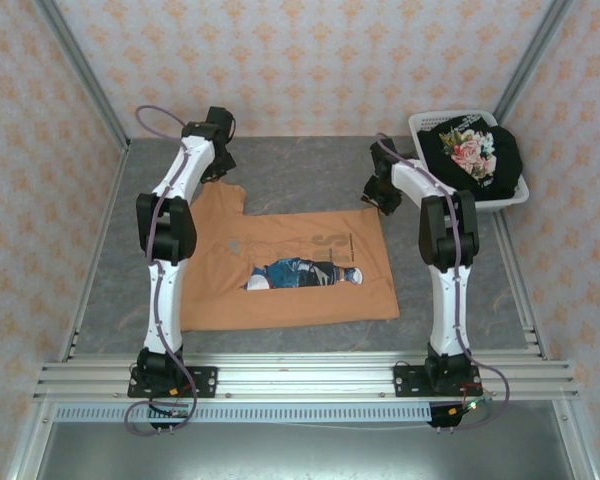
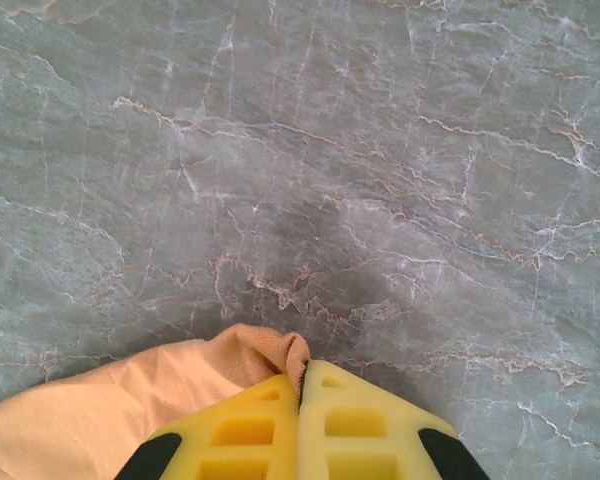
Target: Fold and stack the t-shirts
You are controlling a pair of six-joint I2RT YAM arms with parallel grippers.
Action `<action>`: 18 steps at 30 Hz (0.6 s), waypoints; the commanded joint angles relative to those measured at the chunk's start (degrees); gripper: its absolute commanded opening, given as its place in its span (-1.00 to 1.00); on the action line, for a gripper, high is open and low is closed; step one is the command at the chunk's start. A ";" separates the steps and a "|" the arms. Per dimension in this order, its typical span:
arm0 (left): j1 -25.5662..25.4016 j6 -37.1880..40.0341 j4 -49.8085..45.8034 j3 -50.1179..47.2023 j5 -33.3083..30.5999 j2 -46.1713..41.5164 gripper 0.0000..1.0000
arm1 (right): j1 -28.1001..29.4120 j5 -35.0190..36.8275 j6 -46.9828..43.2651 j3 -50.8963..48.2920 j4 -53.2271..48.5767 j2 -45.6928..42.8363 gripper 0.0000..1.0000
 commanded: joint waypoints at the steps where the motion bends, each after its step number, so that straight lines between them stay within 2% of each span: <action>1: 0.86 -1.67 -0.25 -1.71 0.55 -2.92 -1.00 | -0.36 1.17 0.08 2.04 -2.01 1.29 -0.26; 4: 1.13 -1.89 -0.11 -2.43 1.38 -3.22 -1.00 | -0.36 1.03 0.66 1.48 -1.75 1.07 -0.44; 11: 1.57 -2.48 -0.68 -2.97 1.72 -4.39 -1.00 | -0.34 1.83 1.27 1.19 -1.71 -0.53 -1.00; 18: 2.00 -3.16 -0.17 -7.49 2.89 -9.15 -1.00 | -0.29 2.16 0.20 0.44 -1.55 -3.49 -1.00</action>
